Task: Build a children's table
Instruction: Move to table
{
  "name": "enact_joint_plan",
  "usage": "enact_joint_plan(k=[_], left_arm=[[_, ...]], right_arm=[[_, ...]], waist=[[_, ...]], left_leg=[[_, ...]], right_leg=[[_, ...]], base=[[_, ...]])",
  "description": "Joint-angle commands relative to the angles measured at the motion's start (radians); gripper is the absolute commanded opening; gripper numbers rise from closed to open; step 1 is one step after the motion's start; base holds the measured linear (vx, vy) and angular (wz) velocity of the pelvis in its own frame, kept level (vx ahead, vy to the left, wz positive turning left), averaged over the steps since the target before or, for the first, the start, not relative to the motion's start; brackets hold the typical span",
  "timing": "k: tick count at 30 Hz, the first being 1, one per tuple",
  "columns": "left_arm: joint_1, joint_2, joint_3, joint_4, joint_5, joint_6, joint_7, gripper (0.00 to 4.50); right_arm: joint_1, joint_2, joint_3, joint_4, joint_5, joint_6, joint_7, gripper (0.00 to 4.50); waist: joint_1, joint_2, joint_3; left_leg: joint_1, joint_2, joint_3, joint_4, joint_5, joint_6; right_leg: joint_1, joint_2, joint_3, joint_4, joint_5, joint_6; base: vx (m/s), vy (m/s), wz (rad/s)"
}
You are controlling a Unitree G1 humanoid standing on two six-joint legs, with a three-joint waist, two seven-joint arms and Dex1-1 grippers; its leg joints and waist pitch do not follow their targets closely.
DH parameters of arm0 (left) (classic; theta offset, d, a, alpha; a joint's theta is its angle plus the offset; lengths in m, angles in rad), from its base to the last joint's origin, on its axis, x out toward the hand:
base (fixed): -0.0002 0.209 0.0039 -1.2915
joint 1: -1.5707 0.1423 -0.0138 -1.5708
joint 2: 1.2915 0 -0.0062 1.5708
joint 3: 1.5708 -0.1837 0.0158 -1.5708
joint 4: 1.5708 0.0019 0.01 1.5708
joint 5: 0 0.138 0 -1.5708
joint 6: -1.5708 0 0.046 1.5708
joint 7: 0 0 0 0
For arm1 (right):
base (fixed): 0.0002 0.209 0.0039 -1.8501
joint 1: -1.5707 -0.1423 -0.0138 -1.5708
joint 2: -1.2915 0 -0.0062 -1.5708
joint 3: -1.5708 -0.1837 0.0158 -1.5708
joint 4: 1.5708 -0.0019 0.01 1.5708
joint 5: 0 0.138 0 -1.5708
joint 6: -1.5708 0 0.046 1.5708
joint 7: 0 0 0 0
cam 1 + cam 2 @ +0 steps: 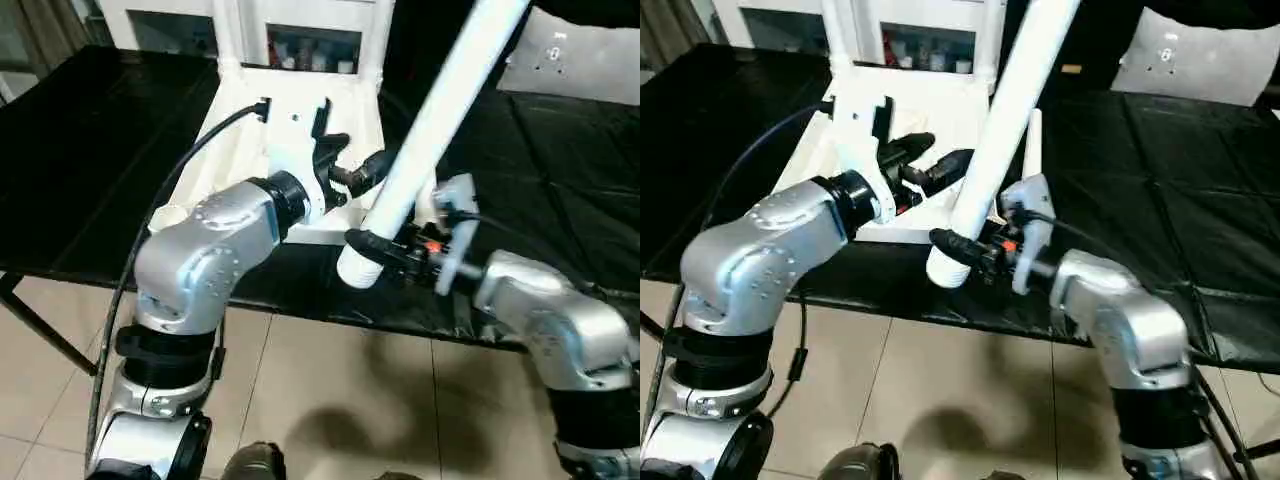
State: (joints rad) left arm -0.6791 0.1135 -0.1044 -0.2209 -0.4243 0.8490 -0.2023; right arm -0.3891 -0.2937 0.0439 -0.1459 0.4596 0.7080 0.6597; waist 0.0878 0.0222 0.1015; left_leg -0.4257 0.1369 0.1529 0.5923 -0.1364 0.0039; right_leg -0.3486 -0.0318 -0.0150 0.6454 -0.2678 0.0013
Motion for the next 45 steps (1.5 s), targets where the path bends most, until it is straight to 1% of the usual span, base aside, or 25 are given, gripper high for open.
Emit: enact_joint_plan(k=[1, 5, 7, 8, 12, 16, 21, 23, 25, 26, 27, 28, 29, 31, 33, 35, 36, 37, 38, 40, 41, 42, 43, 44, 45], left_arm=[[-0.010, 0.005, -0.028, -0.004, 0.015, -0.010, 0.001, 3.78], [-0.012, 0.058, -0.075, -0.010, 0.074, -0.051, -0.032, 3.78], [-0.012, 0.063, -0.086, -0.013, 0.084, -0.065, -0.042, 3.78], [-0.013, 0.068, -0.102, -0.021, 0.094, -0.080, -0.053, 3.78], [-0.009, 0.074, -0.155, -0.050, 0.120, -0.121, -0.089, 3.78], [0.002, 0.074, -0.161, -0.060, 0.122, -0.138, -0.094, 3.78], [0.032, 0.072, -0.158, -0.091, 0.108, -0.193, -0.143, 3.78], [0.047, 0.064, -0.145, -0.101, 0.102, -0.187, -0.135, 3.78], [0.059, 0.067, -0.129, -0.093, 0.115, -0.182, -0.112, 3.78], [0.087, 0.079, -0.098, -0.085, 0.138, -0.187, -0.078, 3.78], [0.101, 0.086, -0.081, -0.080, 0.151, -0.191, -0.061, 3.78], [0.127, 0.093, -0.057, -0.084, 0.159, -0.201, -0.046, 3.78], [0.170, 0.102, -0.021, -0.096, 0.168, -0.193, -0.023, 3.78], [0.224, 0.113, 0.018, -0.113, 0.174, -0.194, -0.005, 3.78], [0.317, 0.120, 0.082, -0.146, 0.182, -0.210, 0.019, 3.78], [0.352, 0.119, 0.104, -0.161, 0.184, -0.225, 0.026, 3.78], [0.397, 0.117, 0.124, -0.179, 0.196, -0.229, 0.043, 3.78], [0.397, 0.117, 0.124, -0.179, 0.196, -0.229, 0.043, 3.78], [0.458, 0.112, 0.144, -0.202, 0.207, -0.243, 0.057, 3.78], [0.532, 0.089, 0.163, -0.240, 0.205, -0.251, 0.077, 3.78], [0.582, 0.073, 0.168, -0.267, 0.206, -0.259, 0.092, 3.78], [0.588, 0.071, 0.168, -0.270, 0.206, -0.260, 0.094, 3.78], [0.618, 0.061, 0.169, -0.286, 0.205, -0.266, 0.104, 3.78], [0.649, 0.059, 0.148, -0.307, 0.213, -0.270, 0.113, 3.78], [0.658, 0.064, 0.132, -0.315, 0.218, -0.270, 0.117, 3.78]], right_arm=[[-0.022, 0.003, 0.023, -0.022, -0.007, -0.013, -0.002, 1.89], [-0.020, 0.004, 0.041, -0.021, -0.033, -0.032, -0.007, 1.89], [-0.019, 0.006, 0.045, -0.021, -0.039, -0.037, -0.010, 1.89], [-0.017, 0.009, 0.048, -0.023, -0.044, -0.040, -0.015, 1.89], [-0.005, 0.025, 0.058, -0.030, -0.062, -0.052, -0.053, 1.89], [0.004, 0.038, 0.047, -0.034, -0.068, -0.045, -0.088, 1.89], [0.030, 0.048, 0.029, -0.055, -0.071, -0.028, -0.127, 1.89], [0.048, 0.065, 0.011, -0.076, -0.054, -0.012, -0.153, 1.89], [0.060, 0.078, -0.001, -0.092, -0.069, -0.021, -0.189, 1.89], [0.070, 0.093, -0.023, -0.111, -0.067, -0.007, -0.230, 1.89], [0.073, 0.100, -0.033, -0.121, -0.066, 0.001, -0.251, 1.89], [0.078, 0.104, -0.044, -0.135, -0.065, 0.009, -0.272, 1.89], [0.087, 0.106, -0.057, -0.159, -0.062, 0.026, -0.295, 1.89], [0.097, 0.110, -0.071, -0.184, -0.057, 0.045, -0.317, 1.89], [0.113, 0.117, -0.087, -0.228, -0.058, 0.057, -0.344, 1.89], [0.119, 0.118, -0.089, -0.243, -0.063, 0.052, -0.350, 1.89], [0.127, 0.118, -0.089, -0.261, -0.075, 0.048, -0.363, 1.89], [0.127, 0.118, -0.089, -0.261, -0.075, 0.048, -0.363, 1.89], [0.138, 0.118, -0.084, -0.282, -0.086, 0.049, -0.374, 1.89], [0.159, 0.123, -0.078, -0.305, -0.093, 0.051, -0.387, 1.89], [0.178, 0.133, -0.075, -0.317, -0.090, 0.044, -0.392, 1.89], [0.180, 0.134, -0.075, -0.319, -0.089, 0.043, -0.394, 1.89], [0.192, 0.140, -0.073, -0.326, -0.083, 0.039, -0.399, 1.89], [0.218, 0.156, -0.074, -0.333, -0.076, 0.027, -0.412, 1.89], [0.233, 0.170, -0.076, -0.333, -0.073, 0.026, -0.425, 1.89]], waist=[[-0.001, -0.011, -0.079], [0.000, -0.008, -0.080], [-0.001, -0.009, -0.079], [0.000, -0.006, -0.079], [-0.001, -0.008, -0.080], [-0.001, -0.007, -0.082], [0.000, -0.004, -0.083], [-0.002, -0.003, -0.083], [-0.003, -0.002, -0.083], [-0.002, 0.001, -0.083], [-0.005, -0.002, -0.082], [-0.005, -0.002, -0.083], [-0.008, 0.005, -0.081], [-0.011, 0.004, -0.081], [-0.019, 0.005, -0.081], [-0.023, 0.005, -0.080], [-0.024, 0.006, -0.075], [-0.024, 0.006, -0.074], [-0.026, 0.005, -0.070], [-0.029, 0.004, -0.068], [-0.031, 0.005, -0.067], [-0.033, 0.003, -0.060], [-0.031, 0.003, -0.059], [-0.031, -0.003, -0.048], [-0.030, -0.004, -0.039]], left_leg=[[0.040, 0.087, -0.031, -0.057, -0.124, 0.025], [0.041, 0.089, -0.032, -0.059, -0.127, 0.025], [0.042, 0.089, -0.031, -0.060, -0.141, 0.019], [0.043, 0.090, -0.032, -0.060, -0.146, 0.013], [0.042, 0.090, -0.031, -0.062, -0.143, 0.010], [0.041, 0.089, -0.031, -0.061, -0.134, 0.009], [0.042, 0.090, -0.029, -0.061, -0.148, 0.004], [0.043, 0.091, -0.031, -0.063, -0.152, 0.000], [0.043, 0.090, -0.030, -0.063, -0.159, -0.004], [0.045, 0.090, -0.031, -0.064, -0.165, -0.010], [0.043, 0.090, -0.031, -0.066, -0.165, -0.013], [0.044, 0.089, -0.031, -0.066, -0.168, -0.015], [0.044, 0.090, -0.032, -0.068, -0.171, -0.027], [0.044, 0.088, -0.032, -0.068, -0.180, -0.030], [0.043, 0.088, -0.033, -0.070, -0.191, -0.036], [0.044, 0.087, -0.033, -0.071, -0.194, -0.037], [0.048, 0.087, -0.032, -0.072, -0.225, -0.043], [0.048, 0.089, -0.034, -0.074, -0.240, -0.047], [0.048, 0.092, -0.037, -0.080, -0.272, -0.061], [0.049, 0.093, -0.037, -0.082, -0.283, -0.069], [0.053, 0.094, -0.037, -0.084, -0.332, -0.076], [0.064, 0.087, -0.035, -0.083, -0.433, -0.089], [0.072, 0.085, -0.035, -0.080, -0.475, -0.094], [0.080, 0.079, -0.036, -0.077, -0.549, -0.096], [0.095, 0.072, -0.035, -0.069, -0.604, -0.091]], right_leg=[[0.021, -0.114, 0.039, -0.080, 0.046, -0.224], [0.019, -0.113, 0.038, -0.077, 0.054, -0.221], [0.019, -0.113, 0.039, -0.078, 0.040, -0.221], [0.018, -0.115, 0.039, -0.079, 0.033, -0.223], [0.018, -0.114, 0.039, -0.076, 0.047, -0.222], [0.020, -0.114, 0.038, -0.073, 0.070, -0.228], [0.019, -0.114, 0.039, -0.076, 0.055, -0.222], [0.018, -0.113, 0.039, -0.074, 0.058, -0.222], [0.016, -0.114, 0.039, -0.075, 0.049, -0.224], [0.015, -0.113, 0.040, -0.076, 0.036, -0.221], [0.016, -0.111, 0.040, -0.075, 0.040, -0.218], [0.016, -0.110, 0.039, -0.075, 0.038, -0.215], [0.014, -0.107, 0.040, -0.074, 0.042, -0.203], [0.014, -0.106, 0.041, -0.075, 0.039, -0.195], [0.016, -0.109, 0.040, -0.078, 0.026, -0.186], [0.013, -0.107, 0.040, -0.079, 0.017, -0.182], [0.006, -0.105, 0.042, -0.084, -0.021, -0.180], [0.007, -0.107, 0.042, -0.085, -0.041, -0.180], [0.005, -0.107, 0.042, -0.087, -0.084, -0.170], [0.002, -0.106, 0.043, -0.088, -0.093, -0.159], [0.007, -0.108, 0.044, -0.091, -0.134, -0.148], [0.007, -0.109, 0.047, -0.106, -0.278, -0.125], [0.006, -0.110, 0.049, -0.115, -0.355, -0.112], [0.008, -0.109, 0.048, -0.139, -0.509, -0.089], [0.008, -0.104, 0.041, -0.161, -0.641, -0.064]], base=[[0.000, 0.000, 0.00], [0.000, 0.000, 0.00], [0.000, 0.000, 0.00], [0.000, 0.000, 0.00], [0.000, 0.000, 0.00], [0.000, 0.000, 0.00], [0.000, 0.000, 0.00], [0.000, 0.000, 0.00], [0.000, 0.000, 0.00], [0.000, 0.000, 0.00], [0.000, 0.000, 0.00], [0.000, 0.000, 0.00], [0.000, 0.000, 0.00], [0.000, 0.000, 0.00], [0.000, 0.000, 0.00], [0.000, 0.000, 0.00], [0.000, 0.000, 0.00], [0.000, 0.000, 0.00], [0.000, 0.000, 0.00], [0.000, 0.000, 0.00], [0.000, 0.000, 0.00], [0.000, 0.000, 0.00], [0.000, 0.000, 0.00], [0.000, 0.000, 0.00], [0.000, 0.000, 0.00]])
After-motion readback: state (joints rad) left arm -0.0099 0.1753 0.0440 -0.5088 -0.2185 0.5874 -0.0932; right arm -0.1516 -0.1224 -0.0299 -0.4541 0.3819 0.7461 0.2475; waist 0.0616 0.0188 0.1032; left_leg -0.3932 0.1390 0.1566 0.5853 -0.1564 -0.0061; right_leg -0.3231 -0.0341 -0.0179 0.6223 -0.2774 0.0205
